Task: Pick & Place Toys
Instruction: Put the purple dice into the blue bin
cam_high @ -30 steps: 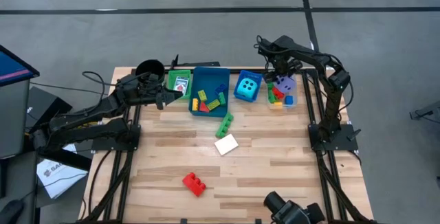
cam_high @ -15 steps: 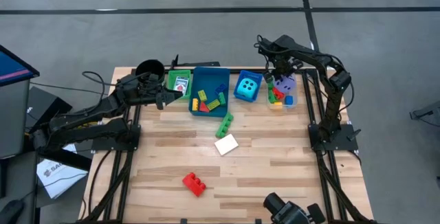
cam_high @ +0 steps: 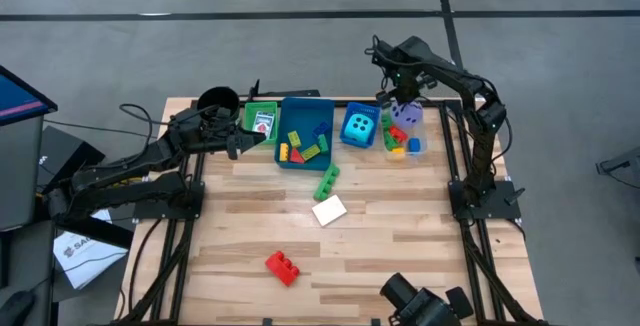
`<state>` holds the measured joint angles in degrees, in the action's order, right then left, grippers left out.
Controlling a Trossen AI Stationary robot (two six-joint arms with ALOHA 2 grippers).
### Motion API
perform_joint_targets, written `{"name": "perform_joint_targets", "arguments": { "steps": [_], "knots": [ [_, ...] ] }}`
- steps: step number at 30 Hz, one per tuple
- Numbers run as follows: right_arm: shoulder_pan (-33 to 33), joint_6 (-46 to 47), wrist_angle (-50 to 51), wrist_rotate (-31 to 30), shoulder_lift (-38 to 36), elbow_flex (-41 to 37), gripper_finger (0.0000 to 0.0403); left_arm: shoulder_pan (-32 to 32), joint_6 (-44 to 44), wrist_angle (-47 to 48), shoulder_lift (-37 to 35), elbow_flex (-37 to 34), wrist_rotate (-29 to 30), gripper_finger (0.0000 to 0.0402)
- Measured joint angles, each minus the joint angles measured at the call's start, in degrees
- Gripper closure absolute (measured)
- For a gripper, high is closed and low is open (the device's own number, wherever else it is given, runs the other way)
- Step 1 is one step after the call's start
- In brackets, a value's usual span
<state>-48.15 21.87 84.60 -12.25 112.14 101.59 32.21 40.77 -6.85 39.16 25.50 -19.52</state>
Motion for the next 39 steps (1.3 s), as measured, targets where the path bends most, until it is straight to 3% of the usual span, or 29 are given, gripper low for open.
{"name": "perform_joint_targets", "arguments": {
  "steps": [9, 13, 19, 22, 27, 35, 39],
  "knots": [
    [2.5, 0.5, 5.5, -0.7, -0.2, 12.2, 0.0398, 0.0, 0.0, 0.0, 0.0, 0.0, 0.0, 0.0293],
    [4.3, 1.0, 5.4, 1.9, -0.3, 16.5, 0.0399, 0.0, 0.0, 0.0, 0.0, 0.0, 0.0, 0.0293],
    [6.4, 1.1, 4.8, 0.4, -0.3, 17.2, 0.0401, 0.0, 0.0, 0.0, 0.0, 0.0, 0.0, 0.0293],
    [6.2, -3.8, 4.0, 0.3, -0.3, 17.1, 0.0394, 0.0, 0.0, 0.0, 0.0, 0.0, 0.0, 0.0293],
    [5.3, -15.7, 5.4, 0.3, -0.3, 17.1, 0.0315, 0.0, 0.0, 0.0, 0.0, 0.0, 0.0, 0.0293],
    [2.2, -27.4, 5.4, 0.2, -0.3, 17.1, 0.0108, 0.0, -0.1, 0.0, 0.0, 0.0, 0.0, 0.0293],
    [2.2, -36.3, 5.4, 0.3, -0.3, 17.1, 0.0036, 0.0, -3.1, 0.0, 0.0, 0.0, 0.0, 0.0293]
  ]
}}
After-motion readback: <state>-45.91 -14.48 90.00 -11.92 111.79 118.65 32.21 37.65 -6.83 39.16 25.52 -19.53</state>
